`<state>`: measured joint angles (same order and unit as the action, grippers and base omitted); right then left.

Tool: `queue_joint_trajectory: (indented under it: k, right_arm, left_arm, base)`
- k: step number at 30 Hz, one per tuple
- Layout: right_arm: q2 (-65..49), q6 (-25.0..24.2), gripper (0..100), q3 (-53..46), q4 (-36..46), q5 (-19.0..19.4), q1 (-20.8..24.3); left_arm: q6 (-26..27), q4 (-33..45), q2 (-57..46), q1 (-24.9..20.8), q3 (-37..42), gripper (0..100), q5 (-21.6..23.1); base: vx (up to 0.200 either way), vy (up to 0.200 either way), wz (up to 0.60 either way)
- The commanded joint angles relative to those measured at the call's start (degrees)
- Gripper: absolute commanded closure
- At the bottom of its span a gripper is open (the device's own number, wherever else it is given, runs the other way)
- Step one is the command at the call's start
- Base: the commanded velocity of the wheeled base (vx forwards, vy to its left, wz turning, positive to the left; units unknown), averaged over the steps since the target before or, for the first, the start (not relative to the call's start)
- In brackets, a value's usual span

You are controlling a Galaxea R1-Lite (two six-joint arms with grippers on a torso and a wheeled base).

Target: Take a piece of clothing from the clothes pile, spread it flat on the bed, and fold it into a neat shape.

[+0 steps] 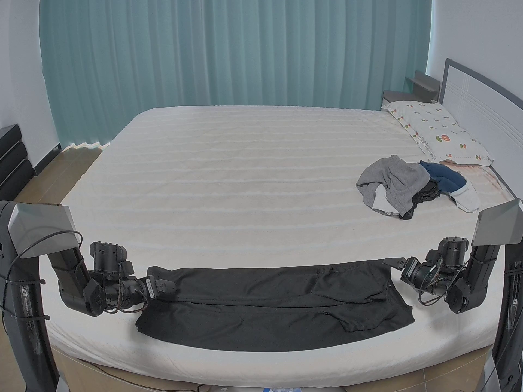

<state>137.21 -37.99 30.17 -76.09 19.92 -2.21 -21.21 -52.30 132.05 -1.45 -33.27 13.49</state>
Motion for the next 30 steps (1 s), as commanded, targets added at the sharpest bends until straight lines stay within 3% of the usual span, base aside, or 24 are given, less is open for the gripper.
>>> queue_joint_trajectory:
  k: [1,9,10,23,30]
  right_arm:
    - [-0.10,0.02,0,-0.03,-0.02,0.03,0.10]
    - [-0.36,0.02,0,-0.03,-0.02,0.03,0.19]
    - [-0.27,0.02,0,-0.11,-0.02,0.03,0.19]
    - [-0.36,-0.33,0,-0.11,-0.02,0.12,0.01]
    - [-1.15,-4.29,0,0.24,0.07,1.70,-0.69]
  left_arm:
    - [0.03,0.00,0.23,-0.57,0.22,0,-0.14]
    - [0.38,0.00,0.23,-0.48,0.48,0,-0.14]
    - [1.00,0.00,0.31,-0.48,0.57,100,-0.14]
    - [1.88,-0.09,-0.74,-0.13,2.07,100,-0.22]
    - [1.44,-0.09,-1.36,-0.04,2.59,100,-0.22]
  base:
    - [0.000,0.000,0.00]
    - [0.000,0.000,0.00]
    - [0.000,0.000,0.00]
    - [0.000,0.000,0.00]
    - [0.000,0.000,0.00]
